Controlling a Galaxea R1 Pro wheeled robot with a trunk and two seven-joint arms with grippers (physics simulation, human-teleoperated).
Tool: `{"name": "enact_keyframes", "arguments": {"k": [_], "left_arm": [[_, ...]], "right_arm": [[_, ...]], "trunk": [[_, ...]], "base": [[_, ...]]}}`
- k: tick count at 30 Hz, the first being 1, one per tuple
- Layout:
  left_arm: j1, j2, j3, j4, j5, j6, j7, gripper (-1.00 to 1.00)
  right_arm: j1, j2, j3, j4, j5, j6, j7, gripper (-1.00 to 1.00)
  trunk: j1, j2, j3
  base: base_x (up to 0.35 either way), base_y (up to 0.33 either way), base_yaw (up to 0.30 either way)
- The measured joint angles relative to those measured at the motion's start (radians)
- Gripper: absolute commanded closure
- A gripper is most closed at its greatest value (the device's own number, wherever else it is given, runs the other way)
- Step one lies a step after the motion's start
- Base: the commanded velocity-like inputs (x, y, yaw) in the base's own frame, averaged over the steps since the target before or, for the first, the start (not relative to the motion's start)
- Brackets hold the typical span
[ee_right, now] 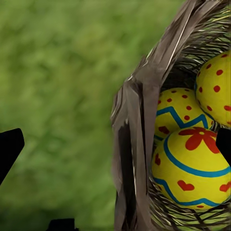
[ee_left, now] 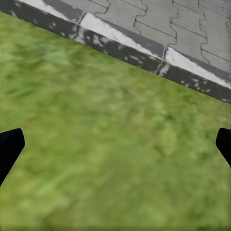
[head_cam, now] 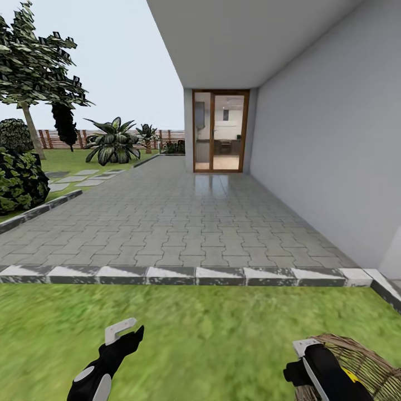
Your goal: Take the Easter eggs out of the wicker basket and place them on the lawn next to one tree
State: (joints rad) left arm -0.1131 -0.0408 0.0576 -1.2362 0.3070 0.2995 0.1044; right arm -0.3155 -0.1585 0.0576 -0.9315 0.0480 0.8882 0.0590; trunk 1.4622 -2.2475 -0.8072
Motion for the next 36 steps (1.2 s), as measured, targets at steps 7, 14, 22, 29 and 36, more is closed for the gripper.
{"name": "enact_keyframes", "arguments": {"k": [7, 14, 22, 29, 36], "left_arm": [[0.000, 0.000, 0.000, 0.000, 0.000, 0.001, 0.000, -1.00], [0.000, 0.000, 0.000, 0.001, 0.000, 0.002, 0.000, -1.00], [0.000, 0.000, 0.000, 0.002, 0.000, 0.001, 0.000, -1.00], [0.000, 0.000, 0.001, 0.001, 0.000, 0.000, 0.000, -1.00], [0.000, 0.000, 0.001, 0.000, 0.000, -0.001, 0.000, -1.00]], "right_arm": [[0.000, -0.001, -0.001, 0.000, 0.000, 0.000, 0.000, -1.00], [0.000, -0.002, -0.001, 0.000, 0.000, 0.000, 0.000, -1.00], [0.000, -0.002, -0.001, 0.000, 0.001, 0.000, -0.001, 1.00], [0.000, -0.002, -0.002, 0.000, 0.031, -0.001, 0.000, 1.00], [0.000, -0.002, -0.002, 0.000, 0.018, 0.000, -0.001, 1.00]], "trunk": [[0.015, -0.028, -0.012], [0.019, -0.035, -0.016], [0.019, -0.035, -0.016], [0.019, -0.035, -0.016], [0.019, -0.035, -0.016]], "base": [[0.000, 0.000, 0.000], [0.000, 0.000, 0.000], [0.000, 0.000, 0.000], [0.000, 0.000, 0.000], [0.000, 0.000, 0.000]]}}
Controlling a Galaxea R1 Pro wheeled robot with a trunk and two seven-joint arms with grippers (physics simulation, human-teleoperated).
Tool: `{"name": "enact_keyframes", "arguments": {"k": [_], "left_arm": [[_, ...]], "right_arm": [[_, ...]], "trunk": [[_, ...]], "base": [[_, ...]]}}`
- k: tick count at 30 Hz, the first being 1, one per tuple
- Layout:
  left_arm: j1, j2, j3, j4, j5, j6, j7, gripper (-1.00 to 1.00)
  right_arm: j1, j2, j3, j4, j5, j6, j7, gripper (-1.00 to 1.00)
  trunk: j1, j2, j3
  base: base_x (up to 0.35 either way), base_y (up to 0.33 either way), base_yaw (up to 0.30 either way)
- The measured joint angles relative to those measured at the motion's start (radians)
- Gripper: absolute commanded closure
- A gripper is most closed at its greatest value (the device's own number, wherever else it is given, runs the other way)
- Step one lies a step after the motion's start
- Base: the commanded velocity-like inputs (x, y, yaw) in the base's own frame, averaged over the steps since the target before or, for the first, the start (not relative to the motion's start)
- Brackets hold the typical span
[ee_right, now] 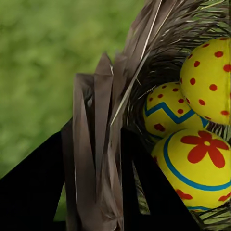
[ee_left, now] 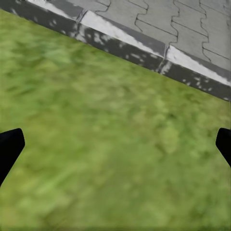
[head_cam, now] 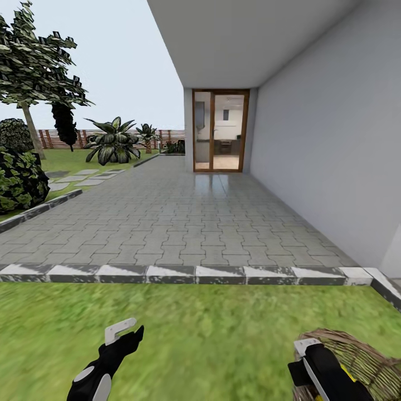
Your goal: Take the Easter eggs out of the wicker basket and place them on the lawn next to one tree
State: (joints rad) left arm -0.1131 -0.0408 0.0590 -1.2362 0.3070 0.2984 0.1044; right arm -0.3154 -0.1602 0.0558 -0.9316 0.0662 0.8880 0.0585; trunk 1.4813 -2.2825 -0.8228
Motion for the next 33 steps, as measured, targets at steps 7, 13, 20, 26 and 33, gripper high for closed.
{"name": "enact_keyframes", "arguments": {"k": [7, 13, 20, 26, 33], "left_arm": [[0.000, 0.000, 0.000, 0.000, 0.000, 0.000, 0.000, -1.00], [0.000, -0.002, 0.000, 0.000, 0.000, 0.000, 0.000, -1.00], [0.000, -0.015, 0.000, 0.001, -0.001, 0.000, 0.000, -1.00], [0.000, -0.019, 0.000, 0.002, -0.001, 0.000, 0.000, -1.00], [0.000, -0.020, 0.001, 0.001, -0.002, -0.001, -0.001, -1.00]], "right_arm": [[0.000, 0.000, 0.002, 0.001, -0.007, 0.000, 0.002, 1.00], [0.000, -0.006, 0.002, 0.006, -0.008, -0.001, 0.004, 1.00], [0.000, -0.008, 0.000, 0.003, -0.018, -0.001, 0.002, 1.00], [0.000, -0.008, 0.000, 0.003, -0.021, -0.002, 0.003, 1.00], [0.000, -0.009, 0.000, 0.002, -0.026, -0.001, 0.002, 1.00]], "trunk": [[0.000, 0.000, 0.000], [0.000, 0.000, 0.000], [0.000, 0.000, 0.000], [0.000, 0.000, 0.000], [0.000, 0.000, 0.000]], "base": [[0.000, 0.000, 0.000], [0.000, 0.000, 0.000], [0.000, 0.000, 0.000], [0.000, 0.000, 0.000], [0.000, 0.000, 0.000]]}}
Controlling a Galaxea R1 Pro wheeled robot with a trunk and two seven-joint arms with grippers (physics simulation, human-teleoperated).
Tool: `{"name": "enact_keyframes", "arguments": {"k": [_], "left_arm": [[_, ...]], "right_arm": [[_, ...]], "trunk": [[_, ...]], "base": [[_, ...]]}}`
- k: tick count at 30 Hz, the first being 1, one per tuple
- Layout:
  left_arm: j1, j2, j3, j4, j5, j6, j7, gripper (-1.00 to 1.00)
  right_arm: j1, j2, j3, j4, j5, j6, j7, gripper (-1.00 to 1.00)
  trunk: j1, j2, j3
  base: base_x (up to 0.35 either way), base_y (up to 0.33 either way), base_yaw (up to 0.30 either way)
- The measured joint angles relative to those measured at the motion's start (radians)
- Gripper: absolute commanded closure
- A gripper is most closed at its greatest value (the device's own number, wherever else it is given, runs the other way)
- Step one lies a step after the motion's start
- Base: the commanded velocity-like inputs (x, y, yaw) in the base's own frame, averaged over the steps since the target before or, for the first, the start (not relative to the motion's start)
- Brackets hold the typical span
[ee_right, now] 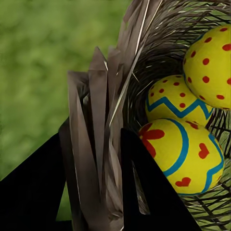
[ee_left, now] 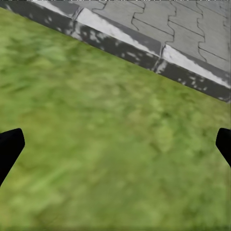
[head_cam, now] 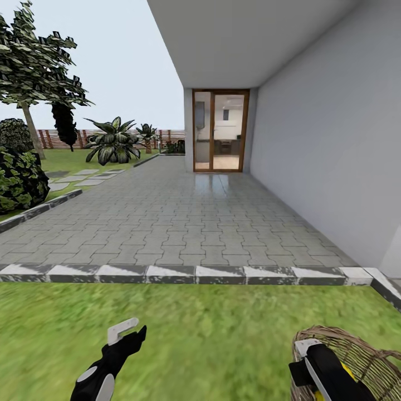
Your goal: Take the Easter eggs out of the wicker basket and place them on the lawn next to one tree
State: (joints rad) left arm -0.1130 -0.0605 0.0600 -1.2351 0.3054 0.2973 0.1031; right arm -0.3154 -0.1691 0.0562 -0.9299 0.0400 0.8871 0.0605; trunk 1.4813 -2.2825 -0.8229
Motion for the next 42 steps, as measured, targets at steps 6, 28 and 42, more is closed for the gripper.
{"name": "enact_keyframes", "arguments": {"k": [6, 28, 42], "left_arm": [[0.000, 0.000, -0.002, 0.001, 0.000, 0.004, 0.000, -1.00], [0.000, -0.014, -0.004, 0.002, -0.001, 0.007, -0.002, -1.00], [0.000, -0.016, -0.004, 0.002, -0.003, 0.007, -0.002, -1.00]], "right_arm": [[0.000, 0.001, 0.000, -0.001, 0.005, 0.000, -0.001, 1.00], [0.000, 0.001, 0.000, -0.003, 0.007, 0.000, -0.003, 1.00], [0.000, 0.003, 0.002, -0.003, 0.007, 0.000, -0.007, 1.00]], "trunk": [[-0.011, 0.021, 0.009], [-0.096, 0.175, 0.078], [-0.149, 0.273, 0.122]], "base": [[0.000, 0.000, 0.000], [0.000, 0.000, 0.090], [0.000, 0.000, 0.263]]}}
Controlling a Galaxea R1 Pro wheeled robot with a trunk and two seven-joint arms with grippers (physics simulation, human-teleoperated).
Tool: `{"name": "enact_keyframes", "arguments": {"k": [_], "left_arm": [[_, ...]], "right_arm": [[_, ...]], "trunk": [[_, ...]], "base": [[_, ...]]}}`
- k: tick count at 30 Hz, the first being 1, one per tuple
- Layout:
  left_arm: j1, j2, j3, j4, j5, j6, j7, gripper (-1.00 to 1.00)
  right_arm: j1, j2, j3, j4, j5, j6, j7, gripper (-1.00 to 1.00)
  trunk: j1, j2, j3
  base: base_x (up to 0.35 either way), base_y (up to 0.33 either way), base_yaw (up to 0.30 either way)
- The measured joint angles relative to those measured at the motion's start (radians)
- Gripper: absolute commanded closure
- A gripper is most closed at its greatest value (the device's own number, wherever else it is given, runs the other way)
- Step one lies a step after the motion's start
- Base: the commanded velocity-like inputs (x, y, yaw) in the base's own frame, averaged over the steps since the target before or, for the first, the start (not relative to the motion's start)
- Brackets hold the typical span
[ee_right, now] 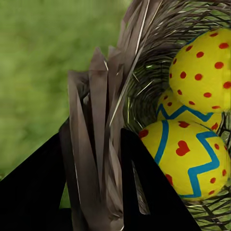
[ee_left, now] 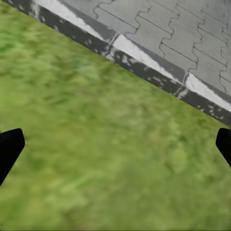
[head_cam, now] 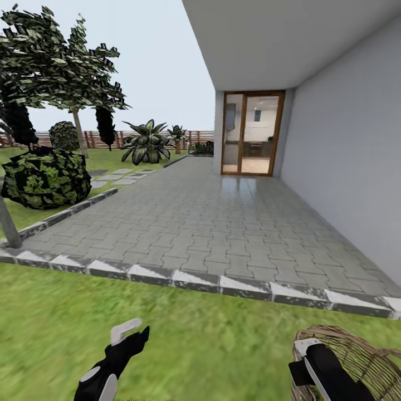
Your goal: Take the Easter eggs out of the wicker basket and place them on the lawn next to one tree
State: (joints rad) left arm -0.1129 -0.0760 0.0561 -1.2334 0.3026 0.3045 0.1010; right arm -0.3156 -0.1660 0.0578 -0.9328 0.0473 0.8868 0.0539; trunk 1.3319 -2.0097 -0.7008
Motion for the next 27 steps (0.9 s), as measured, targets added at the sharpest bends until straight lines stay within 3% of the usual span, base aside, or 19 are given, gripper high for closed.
{"name": "enact_keyframes", "arguments": {"k": [19, 25, 26, 27], "left_arm": [[0.000, 0.000, 0.002, 0.000, 0.000, 0.000, -0.002, -1.00], [0.000, -0.001, 0.001, 0.000, 0.000, 0.000, -0.003, -1.00], [0.000, -0.003, -0.020, 0.000, 0.000, 0.000, -0.001, -1.00], [0.000, -0.004, -0.067, 0.000, 0.002, 0.000, -0.001, -1.00]], "right_arm": [[0.000, 0.003, 0.001, 0.000, -0.002, 0.000, 0.001, 1.00], [0.000, 0.010, 0.002, 0.000, 0.002, 0.000, 0.001, 1.00], [0.000, 0.010, 0.003, 0.001, 0.002, 0.000, 0.000, 1.00], [0.000, 0.010, 0.003, 0.001, 0.004, 0.000, 0.000, 1.00]], "trunk": [[-0.073, 0.133, 0.060], [-0.096, 0.175, 0.078], [-0.100, 0.182, 0.081], [-0.104, 0.189, 0.085]], "base": [[0.000, 0.000, 0.243], [0.000, 0.000, 0.043], [0.000, 0.000, 0.147], [0.000, 0.000, 0.227]]}}
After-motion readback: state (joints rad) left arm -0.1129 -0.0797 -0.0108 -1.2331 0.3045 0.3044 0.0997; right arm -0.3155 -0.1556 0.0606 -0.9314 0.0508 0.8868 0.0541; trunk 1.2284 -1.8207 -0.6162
